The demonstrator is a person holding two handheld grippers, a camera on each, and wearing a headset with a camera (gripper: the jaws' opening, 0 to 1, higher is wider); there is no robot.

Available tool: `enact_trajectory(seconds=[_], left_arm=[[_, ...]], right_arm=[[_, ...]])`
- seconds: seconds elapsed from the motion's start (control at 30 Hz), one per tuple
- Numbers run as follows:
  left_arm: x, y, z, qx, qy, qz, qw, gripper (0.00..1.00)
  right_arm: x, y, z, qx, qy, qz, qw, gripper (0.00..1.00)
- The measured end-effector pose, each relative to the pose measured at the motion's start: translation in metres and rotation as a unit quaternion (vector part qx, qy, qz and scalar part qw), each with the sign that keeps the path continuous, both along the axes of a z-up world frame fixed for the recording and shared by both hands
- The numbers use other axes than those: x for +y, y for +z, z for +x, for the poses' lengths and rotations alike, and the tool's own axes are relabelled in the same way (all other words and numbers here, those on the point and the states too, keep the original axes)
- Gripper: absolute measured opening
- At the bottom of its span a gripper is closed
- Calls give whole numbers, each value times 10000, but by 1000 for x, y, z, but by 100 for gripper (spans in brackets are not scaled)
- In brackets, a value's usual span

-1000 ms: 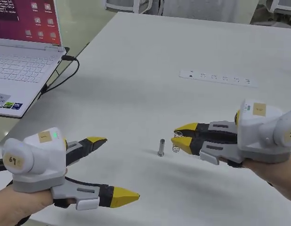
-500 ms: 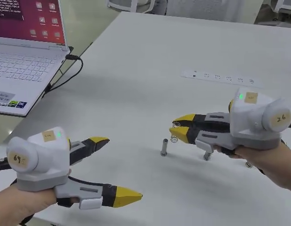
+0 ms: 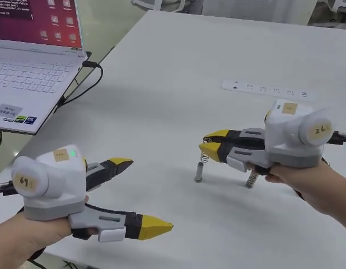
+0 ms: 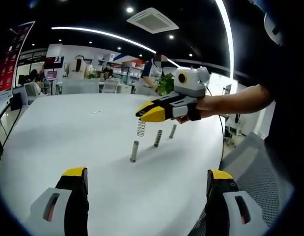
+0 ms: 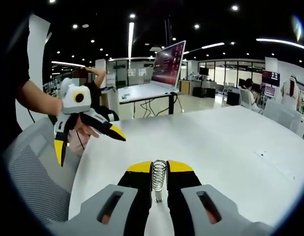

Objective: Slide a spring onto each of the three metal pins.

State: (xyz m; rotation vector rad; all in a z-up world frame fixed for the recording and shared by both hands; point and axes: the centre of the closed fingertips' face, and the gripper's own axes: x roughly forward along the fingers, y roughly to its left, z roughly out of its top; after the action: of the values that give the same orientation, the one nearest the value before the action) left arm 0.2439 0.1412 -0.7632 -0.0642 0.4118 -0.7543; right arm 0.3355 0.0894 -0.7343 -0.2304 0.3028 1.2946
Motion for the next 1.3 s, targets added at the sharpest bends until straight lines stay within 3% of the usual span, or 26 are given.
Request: enact_trajectory(seconds=[0.57,1.3], left_arm=[[3,-5,-1,106,83,-21,9999,98],[4,-6,-4,168,97,-42,9998,97]], right_arm=[[1,-18,4,178,-94,-91,9998,8],[4,-19,5,194,-88,-91,9997,8]])
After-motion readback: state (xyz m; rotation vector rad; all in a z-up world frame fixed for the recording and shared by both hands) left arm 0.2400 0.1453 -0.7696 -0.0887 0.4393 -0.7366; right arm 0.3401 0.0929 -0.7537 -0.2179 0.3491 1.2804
